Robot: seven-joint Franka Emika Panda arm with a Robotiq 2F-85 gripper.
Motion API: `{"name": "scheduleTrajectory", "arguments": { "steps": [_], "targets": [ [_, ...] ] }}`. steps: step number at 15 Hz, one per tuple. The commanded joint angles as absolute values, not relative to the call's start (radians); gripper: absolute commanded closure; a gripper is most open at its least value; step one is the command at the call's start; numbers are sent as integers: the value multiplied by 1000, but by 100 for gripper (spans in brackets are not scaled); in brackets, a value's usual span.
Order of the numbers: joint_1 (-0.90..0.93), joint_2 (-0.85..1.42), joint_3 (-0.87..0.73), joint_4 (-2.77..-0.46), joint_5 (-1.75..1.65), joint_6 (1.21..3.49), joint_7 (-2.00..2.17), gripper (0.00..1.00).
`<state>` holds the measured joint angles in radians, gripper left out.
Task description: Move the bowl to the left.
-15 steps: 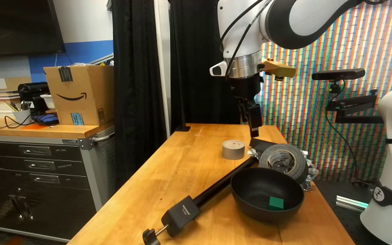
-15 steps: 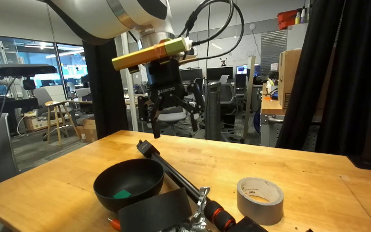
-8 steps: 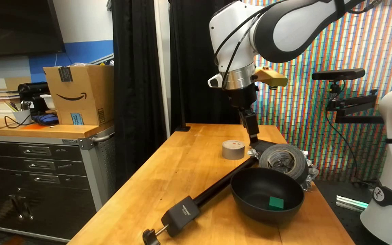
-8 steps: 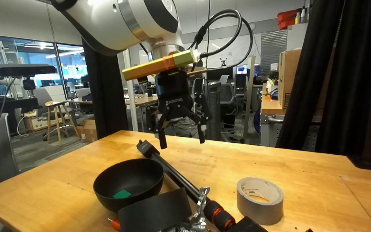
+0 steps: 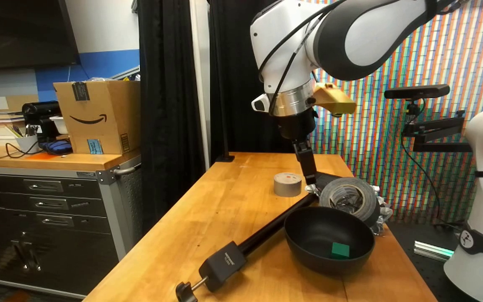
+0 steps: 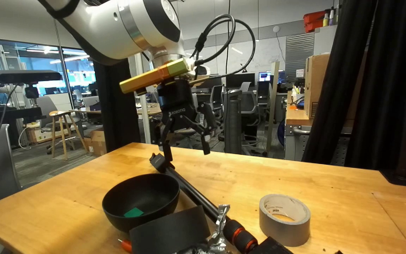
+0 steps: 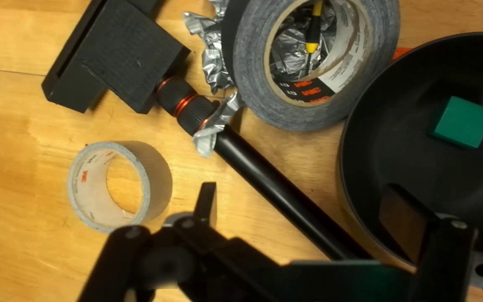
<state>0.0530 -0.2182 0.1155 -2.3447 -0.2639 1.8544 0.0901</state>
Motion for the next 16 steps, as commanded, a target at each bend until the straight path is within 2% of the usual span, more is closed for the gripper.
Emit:
{"name": "scheduleTrajectory", "arguments": {
  "steps": [1,16],
  "targets": [
    [85,-201,125,-2350,-228,1892,92,0],
    [98,-183,105,-2538,-128,2190,-55,0]
  ]
}}
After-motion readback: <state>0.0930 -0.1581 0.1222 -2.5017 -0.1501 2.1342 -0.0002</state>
